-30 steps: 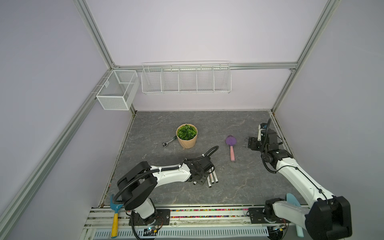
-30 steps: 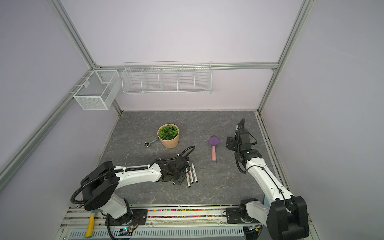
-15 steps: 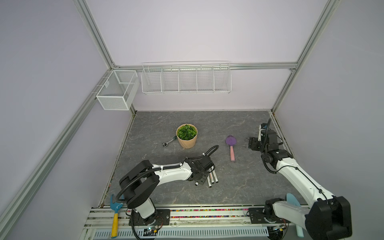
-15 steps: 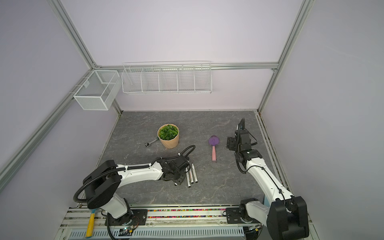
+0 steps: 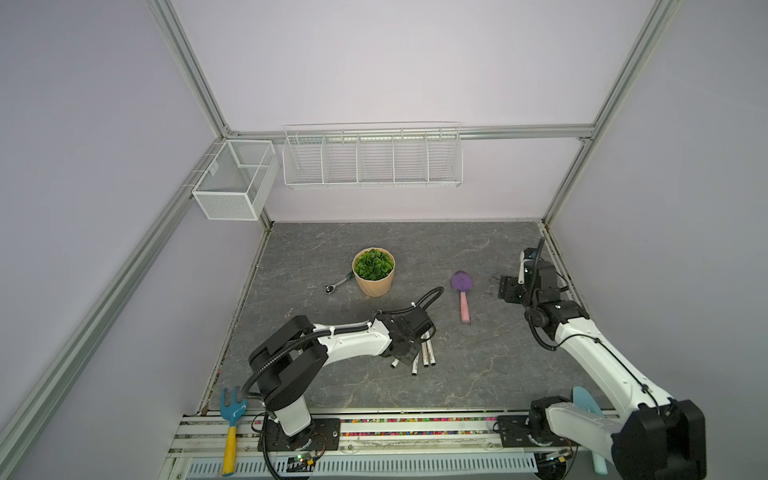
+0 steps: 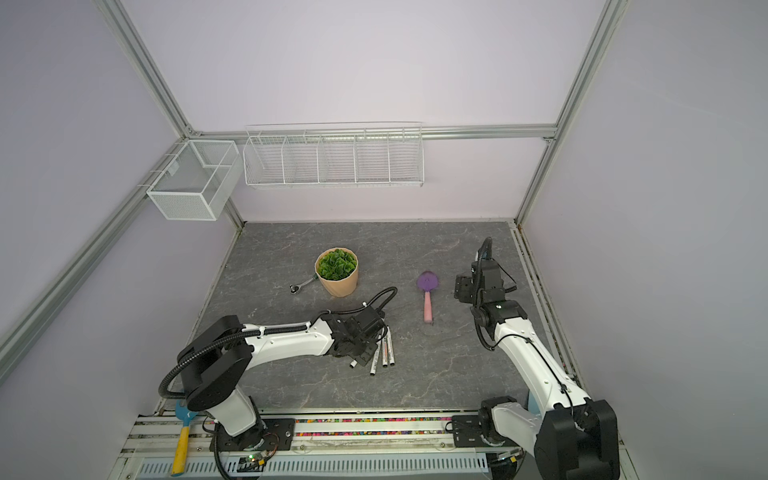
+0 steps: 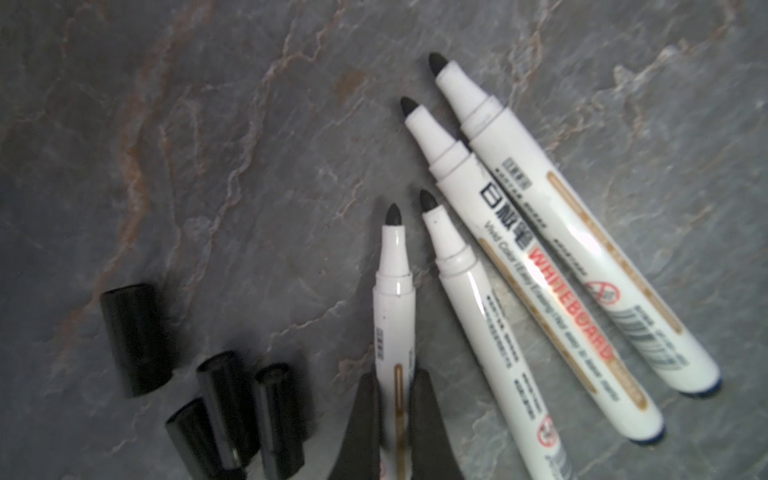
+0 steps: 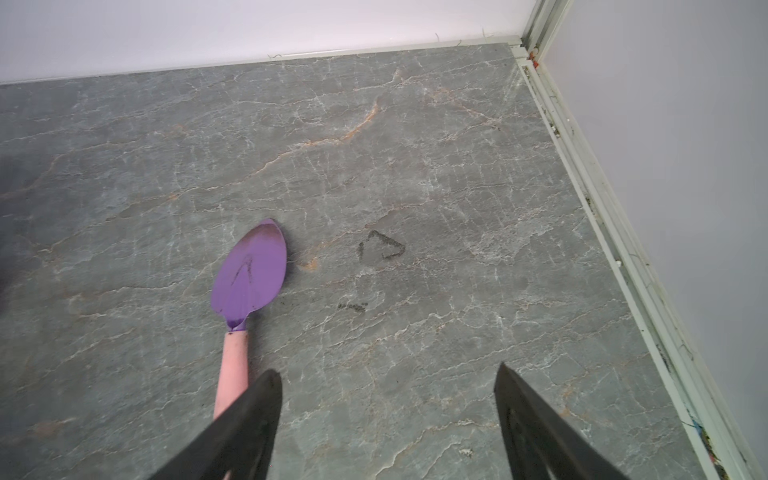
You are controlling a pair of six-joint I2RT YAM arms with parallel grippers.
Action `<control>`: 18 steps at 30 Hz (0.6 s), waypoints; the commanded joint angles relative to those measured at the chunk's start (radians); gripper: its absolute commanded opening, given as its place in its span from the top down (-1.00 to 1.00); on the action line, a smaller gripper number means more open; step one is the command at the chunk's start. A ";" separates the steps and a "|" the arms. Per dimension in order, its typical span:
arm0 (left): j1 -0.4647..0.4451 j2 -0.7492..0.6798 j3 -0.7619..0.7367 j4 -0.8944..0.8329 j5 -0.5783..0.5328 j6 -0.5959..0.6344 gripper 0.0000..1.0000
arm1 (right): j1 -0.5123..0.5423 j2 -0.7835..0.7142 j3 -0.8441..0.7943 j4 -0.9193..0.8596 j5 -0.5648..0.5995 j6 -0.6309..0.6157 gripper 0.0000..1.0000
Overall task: Insert the pens into the pen caps
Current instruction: 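Lift the white marker with the left gripper while the right gripper moves toward it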
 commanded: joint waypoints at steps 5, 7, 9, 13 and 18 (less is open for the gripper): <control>0.093 -0.107 0.087 0.058 0.031 -0.009 1.00 | 0.029 -0.017 0.030 -0.021 -0.363 0.062 -0.65; 0.126 -0.160 0.071 0.135 0.042 -0.025 1.00 | 0.060 -0.017 0.026 0.004 -0.475 0.094 -0.65; 0.136 -0.200 0.047 0.218 0.049 -0.030 1.00 | 0.095 -0.013 0.025 0.034 -0.556 0.123 -0.65; 0.138 -0.230 0.004 0.332 0.071 -0.036 1.00 | 0.213 0.018 0.049 0.089 -0.642 0.159 -0.65; 0.138 -0.247 -0.046 0.438 0.103 -0.056 1.00 | 0.322 0.092 0.111 0.147 -0.650 0.180 -0.62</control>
